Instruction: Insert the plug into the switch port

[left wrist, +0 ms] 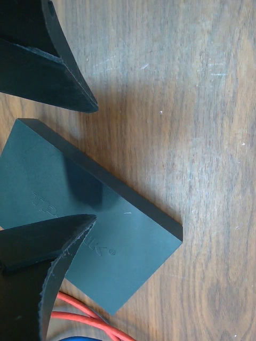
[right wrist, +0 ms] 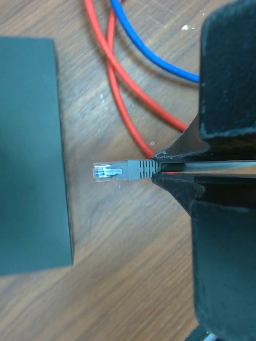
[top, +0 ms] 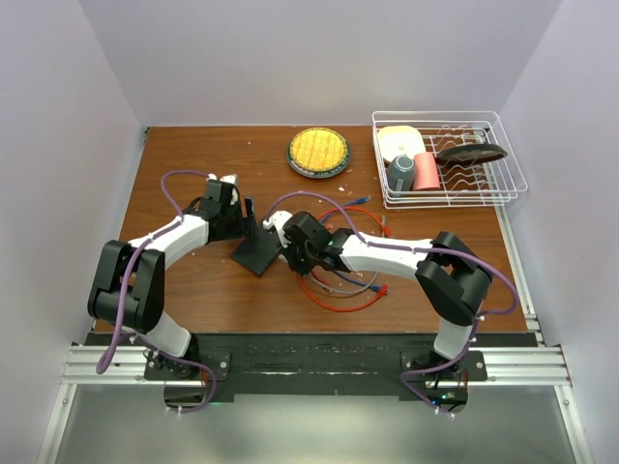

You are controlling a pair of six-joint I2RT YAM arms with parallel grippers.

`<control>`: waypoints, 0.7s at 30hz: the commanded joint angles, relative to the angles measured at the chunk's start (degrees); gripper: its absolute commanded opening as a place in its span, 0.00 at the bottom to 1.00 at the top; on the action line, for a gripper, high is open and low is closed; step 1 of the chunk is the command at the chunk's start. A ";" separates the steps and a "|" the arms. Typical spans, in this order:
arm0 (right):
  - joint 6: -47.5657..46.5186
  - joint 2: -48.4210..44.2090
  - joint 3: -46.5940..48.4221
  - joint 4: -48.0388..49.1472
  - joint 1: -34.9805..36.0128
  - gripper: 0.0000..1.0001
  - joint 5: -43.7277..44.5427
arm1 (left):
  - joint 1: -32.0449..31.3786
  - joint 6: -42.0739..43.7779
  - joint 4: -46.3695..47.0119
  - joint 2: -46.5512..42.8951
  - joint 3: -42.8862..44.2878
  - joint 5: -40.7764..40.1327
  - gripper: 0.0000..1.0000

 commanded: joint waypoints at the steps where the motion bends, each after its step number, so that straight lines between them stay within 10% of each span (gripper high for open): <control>1: -1.35 -0.45 2.43 1.46 1.81 0.00 0.87 | -0.19 1.09 0.64 -1.01 -0.66 1.11 0.82; 21: 3.23 7.63 2.00 5.06 5.33 0.00 5.44 | -0.19 -0.31 6.88 1.01 -4.88 6.56 0.82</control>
